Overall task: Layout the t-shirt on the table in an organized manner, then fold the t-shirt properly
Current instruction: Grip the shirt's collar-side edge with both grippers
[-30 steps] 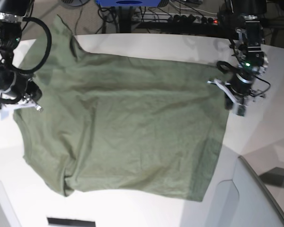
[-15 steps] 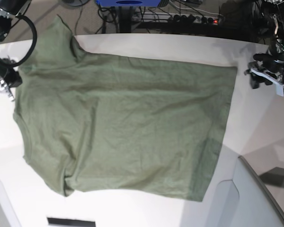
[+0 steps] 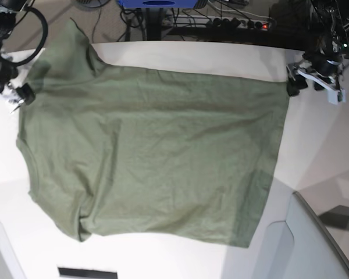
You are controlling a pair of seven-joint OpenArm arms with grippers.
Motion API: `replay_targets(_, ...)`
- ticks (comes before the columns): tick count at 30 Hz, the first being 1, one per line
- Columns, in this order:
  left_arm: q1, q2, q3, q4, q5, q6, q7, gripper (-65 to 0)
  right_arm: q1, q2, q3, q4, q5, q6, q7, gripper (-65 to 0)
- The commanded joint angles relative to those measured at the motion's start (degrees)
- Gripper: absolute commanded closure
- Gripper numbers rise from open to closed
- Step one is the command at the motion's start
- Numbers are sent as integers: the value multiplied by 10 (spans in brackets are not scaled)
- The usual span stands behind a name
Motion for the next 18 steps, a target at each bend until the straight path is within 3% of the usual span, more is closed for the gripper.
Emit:
replay_targets(1, 2, -9, -3, -7, -15, -9, -8, -550, 3, 11, 3, -4, 5, 4, 16, -536)
replay_targets(6, -1, 3, -1, -56, -29, -39, -8, -550, 5, 11, -3, -50, 5, 31, 40, -534)
replay_targets(10, -1, 18, -3, -58, -26, -60, -9, -550, 6, 9, -3, -59, 4, 74, 41, -459)
replay_targets(12, -2, 19, -1, -59, -27, -61, -9, -550, 6, 8, -3, -59, 4, 78, 39, -426)
replay_targets(18, -20, 29, 1, -61, -26, -61, -9, -550, 6, 9, -4, -59, 3, 81, 40, -426)
